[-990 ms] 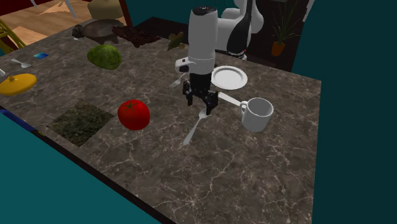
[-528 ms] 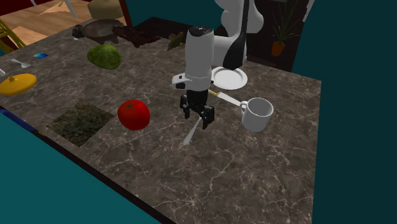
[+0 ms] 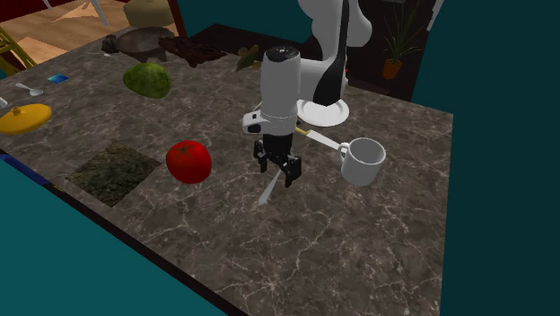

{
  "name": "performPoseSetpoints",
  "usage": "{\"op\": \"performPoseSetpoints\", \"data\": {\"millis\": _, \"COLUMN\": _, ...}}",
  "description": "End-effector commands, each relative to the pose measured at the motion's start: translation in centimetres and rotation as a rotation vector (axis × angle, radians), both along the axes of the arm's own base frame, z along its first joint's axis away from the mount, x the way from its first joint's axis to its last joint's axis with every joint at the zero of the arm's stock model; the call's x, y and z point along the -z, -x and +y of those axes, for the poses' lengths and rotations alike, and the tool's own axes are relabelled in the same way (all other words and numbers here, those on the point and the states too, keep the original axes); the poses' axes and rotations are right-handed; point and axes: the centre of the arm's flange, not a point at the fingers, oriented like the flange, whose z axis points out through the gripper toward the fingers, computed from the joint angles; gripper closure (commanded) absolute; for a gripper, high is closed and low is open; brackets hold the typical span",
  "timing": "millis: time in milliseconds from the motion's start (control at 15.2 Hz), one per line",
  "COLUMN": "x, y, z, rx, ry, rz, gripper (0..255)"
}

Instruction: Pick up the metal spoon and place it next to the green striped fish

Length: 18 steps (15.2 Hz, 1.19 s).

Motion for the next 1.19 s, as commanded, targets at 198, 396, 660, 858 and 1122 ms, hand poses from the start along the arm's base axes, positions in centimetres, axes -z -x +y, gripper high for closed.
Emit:
{"op": "performPoseSetpoints", "data": {"millis": 198, "x": 0.0, "y": 0.0, "z": 0.0, "rx": 0.0, "ry": 0.0, "rz": 0.0, "gripper": 255}}
{"op": "performPoseSetpoints", "data": {"millis": 396, "x": 0.0, "y": 0.0, "z": 0.0, "rx": 0.0, "ry": 0.0, "rz": 0.0, "gripper": 255}}
{"op": "performPoseSetpoints", "data": {"millis": 660, "x": 0.0, "y": 0.0, "z": 0.0, "rx": 0.0, "ry": 0.0, "rz": 0.0, "gripper": 255}}
{"op": "performPoseSetpoints", "data": {"millis": 858, "x": -1.0, "y": 0.0, "z": 0.0, "rx": 0.0, "ry": 0.0, "rz": 0.0, "gripper": 255}}
{"op": "performPoseSetpoints", "data": {"millis": 1122, "x": -3.2, "y": 0.0, "z": 0.0, "rx": 0.0, "ry": 0.0, "rz": 0.0, "gripper": 255}}
